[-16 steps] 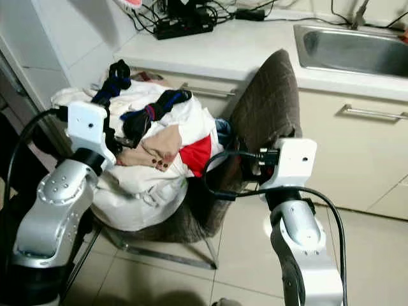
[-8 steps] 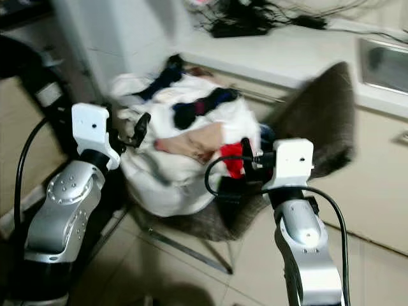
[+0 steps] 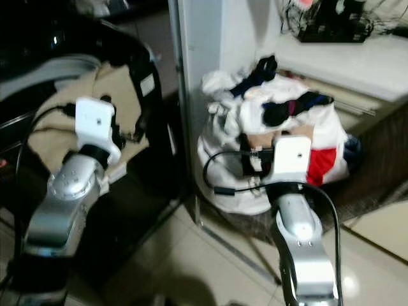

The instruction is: Clothes washing

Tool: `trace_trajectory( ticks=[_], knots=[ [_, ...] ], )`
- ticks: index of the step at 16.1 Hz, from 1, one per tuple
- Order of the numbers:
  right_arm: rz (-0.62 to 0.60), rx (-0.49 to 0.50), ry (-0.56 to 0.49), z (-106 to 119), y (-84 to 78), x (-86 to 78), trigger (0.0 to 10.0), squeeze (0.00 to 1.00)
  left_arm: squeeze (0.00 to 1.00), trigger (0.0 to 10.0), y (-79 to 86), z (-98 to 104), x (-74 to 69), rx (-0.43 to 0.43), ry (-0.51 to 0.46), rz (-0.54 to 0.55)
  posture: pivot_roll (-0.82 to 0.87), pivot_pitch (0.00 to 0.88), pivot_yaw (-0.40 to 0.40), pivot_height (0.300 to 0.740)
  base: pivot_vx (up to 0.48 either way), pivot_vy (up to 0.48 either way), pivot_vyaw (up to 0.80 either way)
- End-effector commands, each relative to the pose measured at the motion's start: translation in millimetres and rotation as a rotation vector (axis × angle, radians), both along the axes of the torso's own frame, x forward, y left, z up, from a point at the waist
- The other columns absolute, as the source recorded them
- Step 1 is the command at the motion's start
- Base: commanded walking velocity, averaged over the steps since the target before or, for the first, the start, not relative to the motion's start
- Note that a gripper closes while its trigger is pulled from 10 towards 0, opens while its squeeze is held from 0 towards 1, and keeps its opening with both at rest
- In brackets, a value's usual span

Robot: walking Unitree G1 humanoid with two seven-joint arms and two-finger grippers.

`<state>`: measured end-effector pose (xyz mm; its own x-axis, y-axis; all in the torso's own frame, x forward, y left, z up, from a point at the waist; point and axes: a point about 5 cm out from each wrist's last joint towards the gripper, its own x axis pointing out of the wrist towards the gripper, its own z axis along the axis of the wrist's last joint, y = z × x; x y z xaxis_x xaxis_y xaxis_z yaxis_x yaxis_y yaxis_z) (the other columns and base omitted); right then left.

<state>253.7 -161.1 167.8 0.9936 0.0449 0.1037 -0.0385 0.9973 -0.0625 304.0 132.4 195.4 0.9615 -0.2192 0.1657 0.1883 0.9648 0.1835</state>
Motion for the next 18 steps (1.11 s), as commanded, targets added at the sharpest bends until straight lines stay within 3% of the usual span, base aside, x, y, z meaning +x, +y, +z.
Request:
trace_trajectory(
  ticks=[1,8,11,18],
  knots=[
    [-0.004,0.012,-0.028,5,-1.5,-0.5,10.0,0.0,0.0,10.0,2.6,2,0.5,-0.028,0.002,-0.003,-0.08,0.0,0.051,0.74,0.0,0.0,0.0],
    [-0.009,0.056,-0.018,5,-3.7,1.2,10.0,0.0,0.0,10.0,-1.5,5,0.6,-0.055,0.007,-0.032,-0.08,0.0,0.049,0.74,0.0,0.0,-0.08],
    [-0.004,0.048,-0.02,7,-3.6,4.3,10.0,0.0,0.0,10.0,7.1,2,1.0,-0.082,0.019,0.015,-0.08,0.0,0.044,0.74,0.286,0.0,-0.8],
    [0.081,-0.033,-0.049,15,5.1,12.6,10.0,0.0,0.0,10.0,17.3,-3,-4.2,-0.092,0.022,0.086,-0.07,0.0,-0.002,0.74,0.312,0.0,0.0]
  ],
)
